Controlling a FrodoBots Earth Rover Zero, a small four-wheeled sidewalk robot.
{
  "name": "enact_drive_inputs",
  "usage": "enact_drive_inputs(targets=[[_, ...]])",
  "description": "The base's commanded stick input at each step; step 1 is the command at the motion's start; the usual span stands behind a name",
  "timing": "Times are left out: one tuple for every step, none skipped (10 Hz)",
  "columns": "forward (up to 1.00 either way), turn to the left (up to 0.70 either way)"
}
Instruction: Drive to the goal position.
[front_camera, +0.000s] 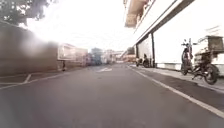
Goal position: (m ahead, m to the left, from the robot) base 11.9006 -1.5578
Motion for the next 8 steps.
enact_drive_inputs(targets=[[0.70, 0.00], [0.70, 0.00], [0.70, 0.00], [0.70, 0.00], [0.70, 0.00], [0.70, 0.00], [0.70, 0.00], [0.70, 0.00]])
